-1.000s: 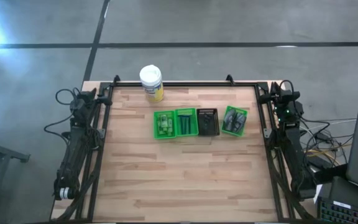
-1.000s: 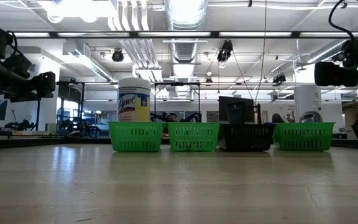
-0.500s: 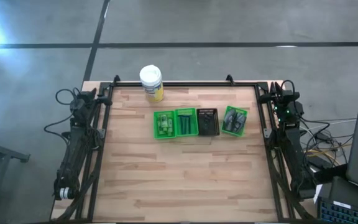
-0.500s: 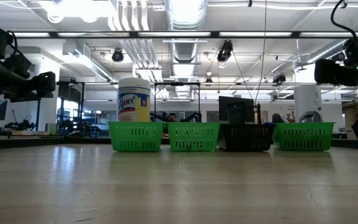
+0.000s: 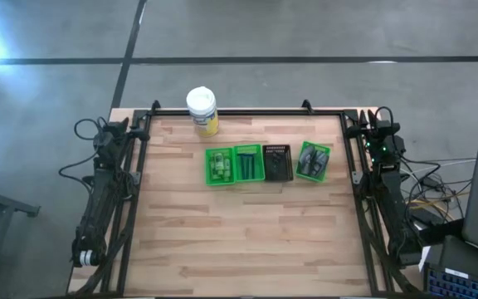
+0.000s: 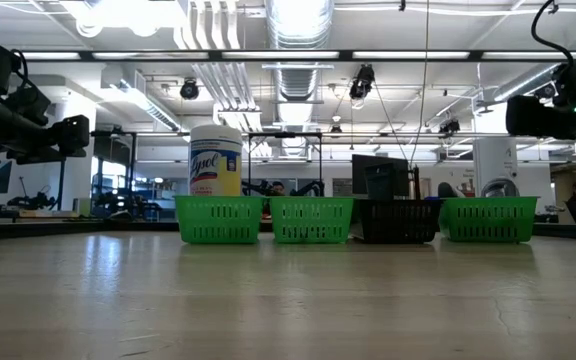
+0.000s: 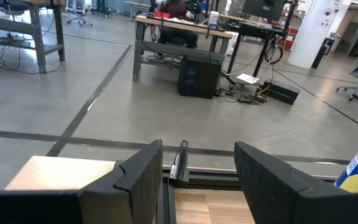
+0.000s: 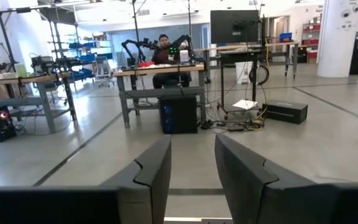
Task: Pick & Place Travel size toiletries
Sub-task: Return to Home Position
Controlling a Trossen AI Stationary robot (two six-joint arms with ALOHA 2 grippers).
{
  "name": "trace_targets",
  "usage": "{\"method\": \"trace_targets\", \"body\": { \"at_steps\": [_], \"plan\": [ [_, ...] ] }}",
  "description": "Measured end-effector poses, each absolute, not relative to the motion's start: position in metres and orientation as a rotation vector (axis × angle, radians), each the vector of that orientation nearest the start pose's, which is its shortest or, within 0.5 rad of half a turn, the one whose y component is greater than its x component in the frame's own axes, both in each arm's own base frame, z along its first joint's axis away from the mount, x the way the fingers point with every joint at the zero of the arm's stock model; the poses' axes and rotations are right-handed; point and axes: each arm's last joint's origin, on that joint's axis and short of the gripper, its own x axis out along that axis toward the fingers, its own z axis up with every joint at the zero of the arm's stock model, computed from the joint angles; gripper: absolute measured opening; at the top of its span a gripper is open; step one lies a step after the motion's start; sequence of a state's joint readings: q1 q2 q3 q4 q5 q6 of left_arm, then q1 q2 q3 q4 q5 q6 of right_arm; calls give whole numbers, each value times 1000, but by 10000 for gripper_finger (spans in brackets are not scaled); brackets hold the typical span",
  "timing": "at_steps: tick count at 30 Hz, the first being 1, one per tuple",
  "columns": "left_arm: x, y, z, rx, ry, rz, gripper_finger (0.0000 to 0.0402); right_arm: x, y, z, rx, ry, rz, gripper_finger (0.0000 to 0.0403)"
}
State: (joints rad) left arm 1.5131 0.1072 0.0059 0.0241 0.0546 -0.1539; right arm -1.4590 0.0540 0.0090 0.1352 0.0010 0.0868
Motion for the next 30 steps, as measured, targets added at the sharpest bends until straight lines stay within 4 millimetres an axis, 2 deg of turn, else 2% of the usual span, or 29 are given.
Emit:
{"method": "trace_targets", "body": {
  "at_steps": [30],
  "plan": [
    [8,103,159,-185,-53,1461,204,11,-100,175,5,-137,-1455,196]
  ]
}}
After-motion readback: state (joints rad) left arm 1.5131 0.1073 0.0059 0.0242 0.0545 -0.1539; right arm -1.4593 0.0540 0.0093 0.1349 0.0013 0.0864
